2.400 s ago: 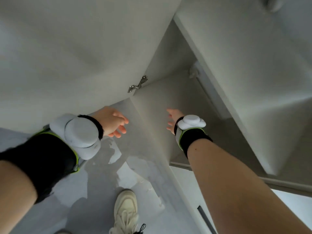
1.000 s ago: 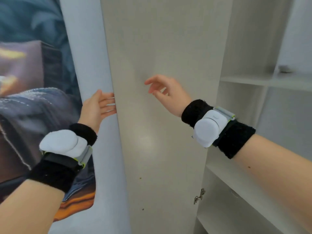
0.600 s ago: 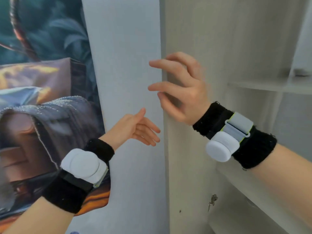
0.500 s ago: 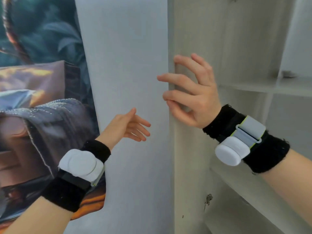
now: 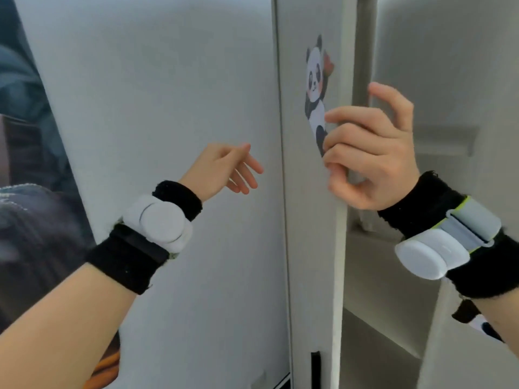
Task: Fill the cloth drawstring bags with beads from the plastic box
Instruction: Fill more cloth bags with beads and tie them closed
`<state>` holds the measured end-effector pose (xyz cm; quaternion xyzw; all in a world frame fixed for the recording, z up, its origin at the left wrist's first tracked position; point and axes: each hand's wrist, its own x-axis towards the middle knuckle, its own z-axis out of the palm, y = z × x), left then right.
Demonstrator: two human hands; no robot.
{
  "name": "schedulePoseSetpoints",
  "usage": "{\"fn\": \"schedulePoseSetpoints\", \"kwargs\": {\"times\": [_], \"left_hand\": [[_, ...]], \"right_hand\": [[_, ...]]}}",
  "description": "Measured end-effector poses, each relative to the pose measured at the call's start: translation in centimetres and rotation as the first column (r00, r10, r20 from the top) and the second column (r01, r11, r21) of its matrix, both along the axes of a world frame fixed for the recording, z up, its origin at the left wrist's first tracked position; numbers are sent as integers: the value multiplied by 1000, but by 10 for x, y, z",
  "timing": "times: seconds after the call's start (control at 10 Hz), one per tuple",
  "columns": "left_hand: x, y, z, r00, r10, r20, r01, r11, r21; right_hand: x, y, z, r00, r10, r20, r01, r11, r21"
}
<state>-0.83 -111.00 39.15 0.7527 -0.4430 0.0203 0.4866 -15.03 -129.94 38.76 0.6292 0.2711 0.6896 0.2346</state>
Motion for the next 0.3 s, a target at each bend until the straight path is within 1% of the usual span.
{"fn": "schedulePoseSetpoints", "kwargs": {"times": [0.1, 0.2, 0.3], "left_hand": [[-3, -13, -9, 997, -80, 25, 78, 995, 68], [-5, -22, -20, 993, -121, 3, 120, 986, 111], [-4, -30, -22, 993, -122, 1, 120, 980, 160]], "right_hand": [[-26, -25, -7, 977, -196, 85, 182, 972, 145], [-39, -37, -23, 924, -374, 84, 334, 893, 302], [-27, -46, -43, 882, -470, 34, 433, 837, 335]]}}
